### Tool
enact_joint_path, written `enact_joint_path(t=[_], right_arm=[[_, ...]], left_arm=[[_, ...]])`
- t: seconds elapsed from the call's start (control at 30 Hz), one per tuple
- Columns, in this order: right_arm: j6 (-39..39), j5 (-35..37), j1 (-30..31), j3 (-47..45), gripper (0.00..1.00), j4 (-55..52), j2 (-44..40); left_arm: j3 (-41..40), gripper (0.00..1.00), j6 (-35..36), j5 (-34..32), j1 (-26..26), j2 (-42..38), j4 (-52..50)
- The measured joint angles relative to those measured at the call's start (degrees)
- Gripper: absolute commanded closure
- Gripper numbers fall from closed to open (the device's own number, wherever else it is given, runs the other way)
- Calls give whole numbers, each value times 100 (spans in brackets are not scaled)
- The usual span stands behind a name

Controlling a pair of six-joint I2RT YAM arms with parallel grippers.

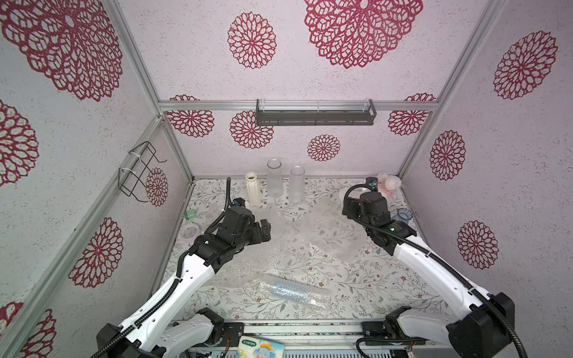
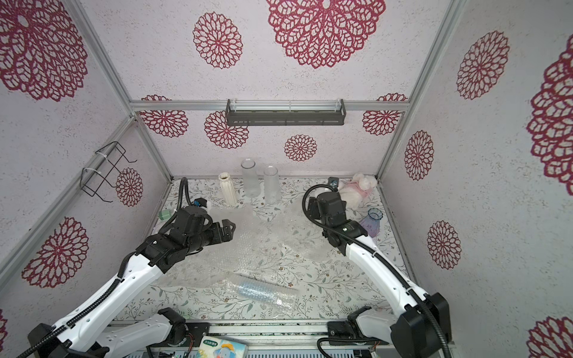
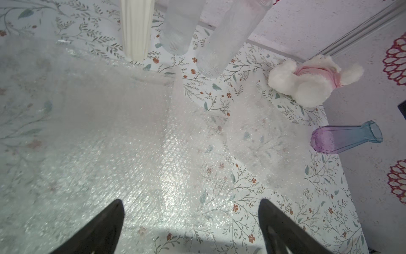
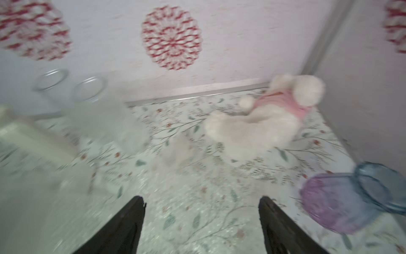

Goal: Unwrap the vase from the bubble wrap
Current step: Place the vase at the center of the board, then pick up the bubble wrap from the center of the board.

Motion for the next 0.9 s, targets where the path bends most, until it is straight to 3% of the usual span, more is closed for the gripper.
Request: enact_joint_path(t=[0.17, 0.37, 0.7, 0.9], right_arm=[[-876, -1224, 1237, -105, 18, -55, 396], [-1792, -2142, 2533, -87, 18, -555, 1132], [-2288, -2422, 3613, -63, 14, -850, 1729], [-2437, -2337, 3888, 39, 14, -1032, 2435]], left_arm=[[-293, 2, -341, 389, 518, -79, -262], [-402, 2, -529, 846, 1021, -79, -275], [-623, 3, -627, 1405, 1714, -92, -170], [-691, 3, -656, 1596, 1790, -92, -83]])
